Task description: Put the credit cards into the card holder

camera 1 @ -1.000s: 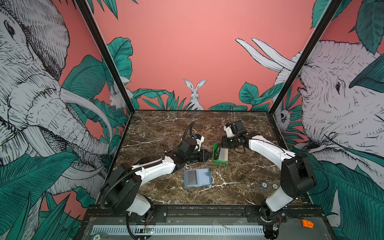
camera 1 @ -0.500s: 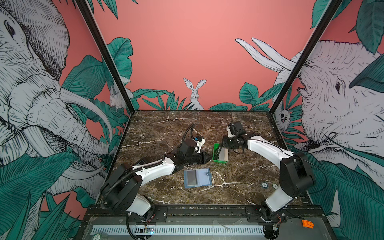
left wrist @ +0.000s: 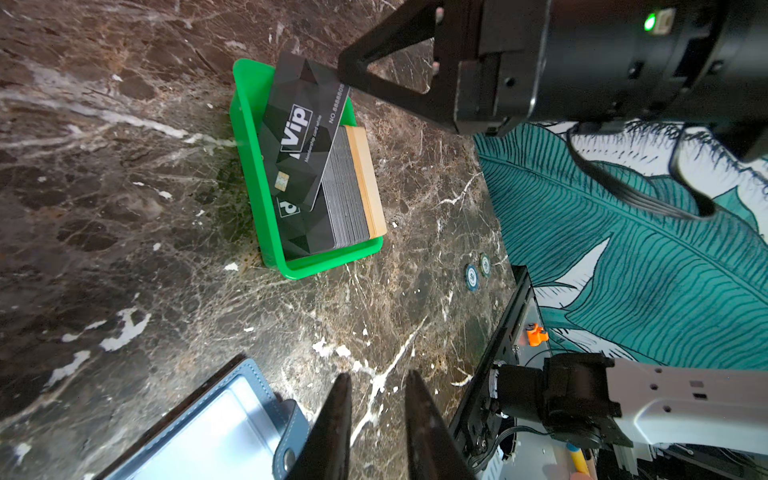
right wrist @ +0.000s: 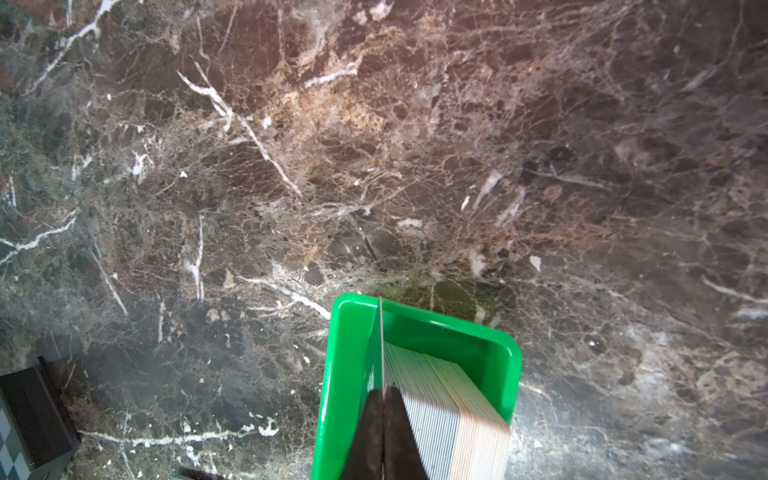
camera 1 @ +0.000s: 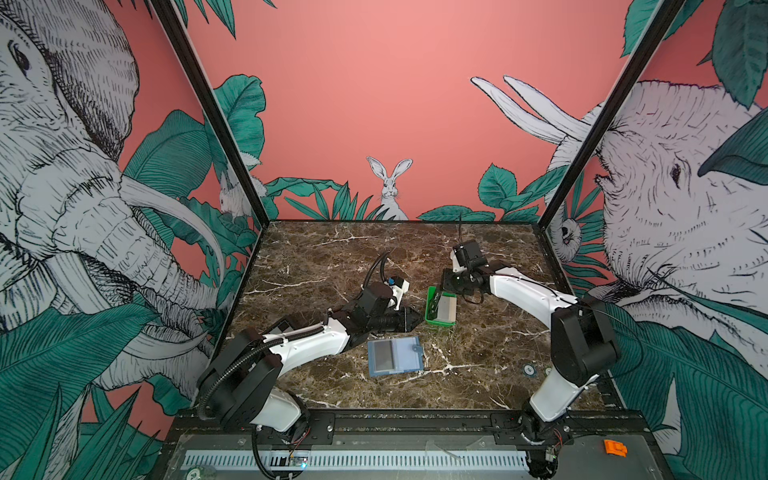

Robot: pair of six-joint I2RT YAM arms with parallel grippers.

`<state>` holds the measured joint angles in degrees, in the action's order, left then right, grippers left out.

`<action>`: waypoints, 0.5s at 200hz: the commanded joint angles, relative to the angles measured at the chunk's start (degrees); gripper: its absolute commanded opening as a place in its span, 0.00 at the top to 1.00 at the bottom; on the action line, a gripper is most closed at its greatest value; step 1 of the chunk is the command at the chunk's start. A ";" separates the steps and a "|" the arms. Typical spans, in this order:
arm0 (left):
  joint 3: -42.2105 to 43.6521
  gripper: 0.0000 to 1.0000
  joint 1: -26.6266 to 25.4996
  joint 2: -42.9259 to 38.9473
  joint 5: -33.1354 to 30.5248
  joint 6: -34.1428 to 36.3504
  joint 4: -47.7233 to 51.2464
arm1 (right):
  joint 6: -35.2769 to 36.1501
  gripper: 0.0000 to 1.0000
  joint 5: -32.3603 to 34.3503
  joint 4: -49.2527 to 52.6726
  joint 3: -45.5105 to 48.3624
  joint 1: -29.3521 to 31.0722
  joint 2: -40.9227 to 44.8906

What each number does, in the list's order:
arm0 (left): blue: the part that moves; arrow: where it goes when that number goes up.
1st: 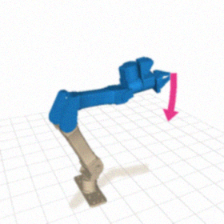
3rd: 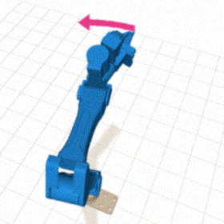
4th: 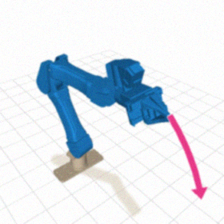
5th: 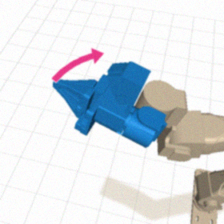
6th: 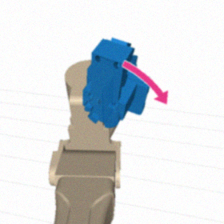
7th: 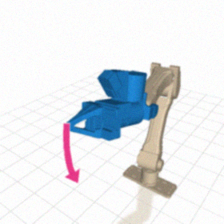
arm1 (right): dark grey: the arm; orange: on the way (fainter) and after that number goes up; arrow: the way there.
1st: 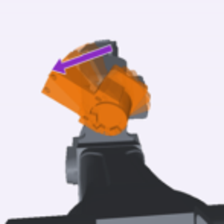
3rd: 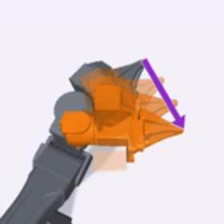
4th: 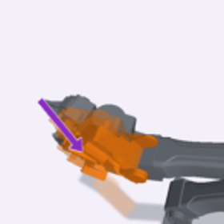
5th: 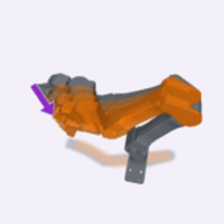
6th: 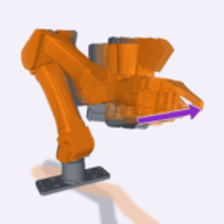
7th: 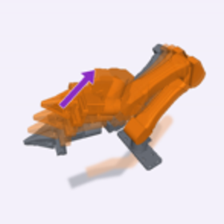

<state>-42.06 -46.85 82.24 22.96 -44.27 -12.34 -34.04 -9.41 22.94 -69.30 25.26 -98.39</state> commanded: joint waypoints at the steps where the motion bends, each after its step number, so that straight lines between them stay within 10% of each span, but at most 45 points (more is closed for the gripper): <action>1: -0.32 0.75 -0.49 -1.53 -0.81 -0.56 -1.18 | 0.71 0.95 0.19 -0.38 -1.72 0.44 -1.00; 100: -0.29 0.75 -0.72 -1.47 -0.87 -0.85 -1.49 | 0.69 0.81 -0.65 -0.26 -1.63 1.16 -1.71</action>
<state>-42.06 -47.22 82.26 22.83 -44.80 -12.38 -33.87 -9.89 22.96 -69.71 25.63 -99.11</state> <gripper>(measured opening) 0.251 0.185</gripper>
